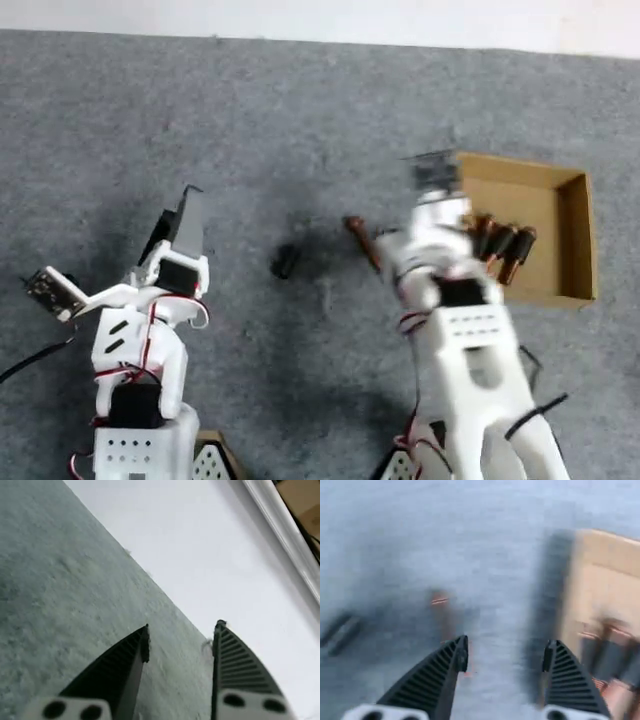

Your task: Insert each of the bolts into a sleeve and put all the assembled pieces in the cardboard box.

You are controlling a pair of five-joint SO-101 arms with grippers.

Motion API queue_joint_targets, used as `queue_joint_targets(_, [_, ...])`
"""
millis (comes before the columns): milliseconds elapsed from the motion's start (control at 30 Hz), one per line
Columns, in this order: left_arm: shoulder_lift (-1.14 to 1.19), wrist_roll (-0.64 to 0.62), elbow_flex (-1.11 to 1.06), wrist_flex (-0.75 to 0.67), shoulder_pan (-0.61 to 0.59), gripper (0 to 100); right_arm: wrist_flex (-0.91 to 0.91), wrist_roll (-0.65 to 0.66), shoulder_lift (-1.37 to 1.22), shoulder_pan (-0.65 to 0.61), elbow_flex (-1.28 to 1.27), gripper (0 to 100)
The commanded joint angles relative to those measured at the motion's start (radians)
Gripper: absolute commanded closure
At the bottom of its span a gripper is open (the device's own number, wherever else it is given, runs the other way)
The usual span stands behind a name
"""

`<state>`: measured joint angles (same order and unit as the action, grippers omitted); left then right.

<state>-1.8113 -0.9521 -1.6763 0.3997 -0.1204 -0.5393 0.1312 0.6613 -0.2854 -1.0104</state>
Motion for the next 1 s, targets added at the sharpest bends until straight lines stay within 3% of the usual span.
queue_joint_targets(0, [-0.015, 0.003, 0.007, -0.020, -0.071, 80, -0.007, -0.081, 0.015, -0.196, -0.001, 78.7])
queue_joint_targets(167, [-0.015, -0.040, 0.004, -0.020, -0.191, 80, -0.004, -0.224, -0.090, -0.371, 0.090, 78.7])
queue_joint_targets(367, [-0.015, -0.058, 0.005, -0.018, -0.202, 80, -0.007, -0.448, -0.383, -0.478, 0.325, 78.7])
queue_joint_targets(533, [-0.015, -0.058, 0.005, -0.018, -0.200, 80, -0.058, -0.615, -0.634, -0.484, 0.526, 78.7])
queue_joint_targets(667, [-0.015, -0.058, 0.005, -0.018, -0.199, 80, -0.209, -0.723, -0.776, -0.486, 0.688, 78.7])
queue_joint_targets(967, [-0.015, -0.058, 0.005, -0.018, -0.197, 80, -0.291, -0.761, -0.990, -0.433, 0.837, 78.6])
